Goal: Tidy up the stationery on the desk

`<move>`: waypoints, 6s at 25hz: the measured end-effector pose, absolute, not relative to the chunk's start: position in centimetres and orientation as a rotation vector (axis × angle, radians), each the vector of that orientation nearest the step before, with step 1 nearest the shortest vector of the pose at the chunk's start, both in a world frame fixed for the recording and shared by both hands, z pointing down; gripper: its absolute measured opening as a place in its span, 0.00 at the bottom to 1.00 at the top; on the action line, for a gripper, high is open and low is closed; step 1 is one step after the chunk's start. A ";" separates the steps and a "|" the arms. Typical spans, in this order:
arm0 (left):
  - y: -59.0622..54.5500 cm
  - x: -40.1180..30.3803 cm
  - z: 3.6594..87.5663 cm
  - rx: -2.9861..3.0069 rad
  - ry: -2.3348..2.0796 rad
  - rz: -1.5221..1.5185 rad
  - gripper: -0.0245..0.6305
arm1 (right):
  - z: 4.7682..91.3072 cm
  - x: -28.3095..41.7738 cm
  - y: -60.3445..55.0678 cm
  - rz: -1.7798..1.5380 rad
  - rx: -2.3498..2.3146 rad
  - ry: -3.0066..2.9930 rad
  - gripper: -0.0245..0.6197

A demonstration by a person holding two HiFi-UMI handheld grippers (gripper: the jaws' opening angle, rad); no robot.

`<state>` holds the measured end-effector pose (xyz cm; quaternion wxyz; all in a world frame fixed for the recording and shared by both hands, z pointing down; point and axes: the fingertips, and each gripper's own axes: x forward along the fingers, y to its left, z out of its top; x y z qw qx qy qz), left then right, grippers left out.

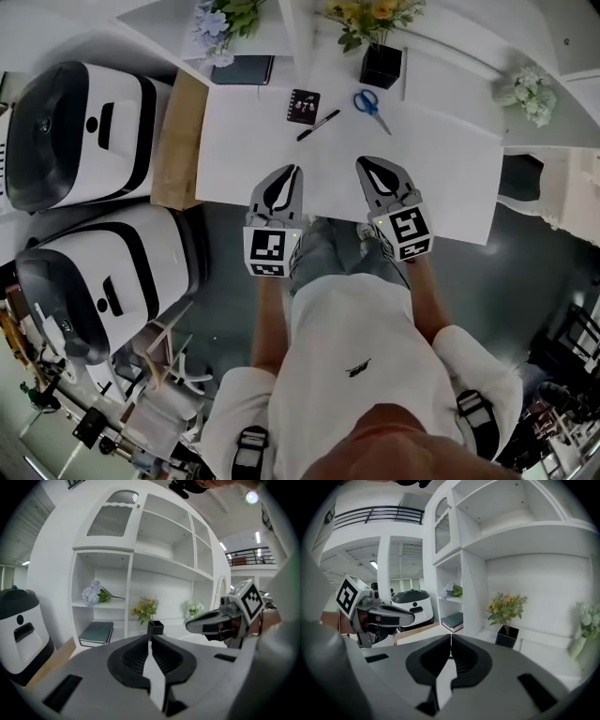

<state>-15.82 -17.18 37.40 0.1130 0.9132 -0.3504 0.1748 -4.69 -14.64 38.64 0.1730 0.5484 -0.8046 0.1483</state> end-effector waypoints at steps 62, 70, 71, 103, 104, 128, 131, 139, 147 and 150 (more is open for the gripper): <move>-31.9 -12.3 62.2 2.559 -0.654 1.103 0.04 | 62.7 -9.4 -30.9 0.656 1.328 -1.972 0.03; -31.6 -12.2 62.3 2.552 -0.644 1.117 0.04 | 63.0 -9.4 -30.6 0.672 1.323 -1.951 0.03; -31.4 -12.2 62.3 2.550 -0.639 1.120 0.04 | 63.0 -9.4 -30.4 0.675 1.321 -1.946 0.03; -18.1 -9.7 62.3 2.514 -0.450 1.135 0.04 | 63.0 -6.9 -17.2 0.782 1.406 -1.891 0.03; -17.7 -9.6 62.3 2.514 -0.443 1.137 0.04 | 63.0 -6.7 -16.9 0.784 1.409 -1.888 0.03; -14.5 -7.2 62.3 2.486 -0.384 1.112 0.04 | 62.8 -4.3 -14.0 0.824 1.466 -1.889 0.03; -14.6 -7.1 61.8 2.490 -0.374 1.100 0.04 | 61.3 -3.6 -14.2 0.827 1.522 -1.941 0.03; -16.4 -6.1 59.4 2.538 -0.405 1.005 0.04 | 59.9 0.1 -14.3 0.785 1.601 -1.895 0.03; -18.7 -4.2 58.4 2.567 -0.455 0.927 0.04 | 59.3 2.6 -16.9 0.732 1.648 -1.879 0.03; -19.2 -3.4 58.2 2.569 -0.464 0.910 0.04 | 59.4 3.9 -18.0 0.703 1.656 -1.862 0.04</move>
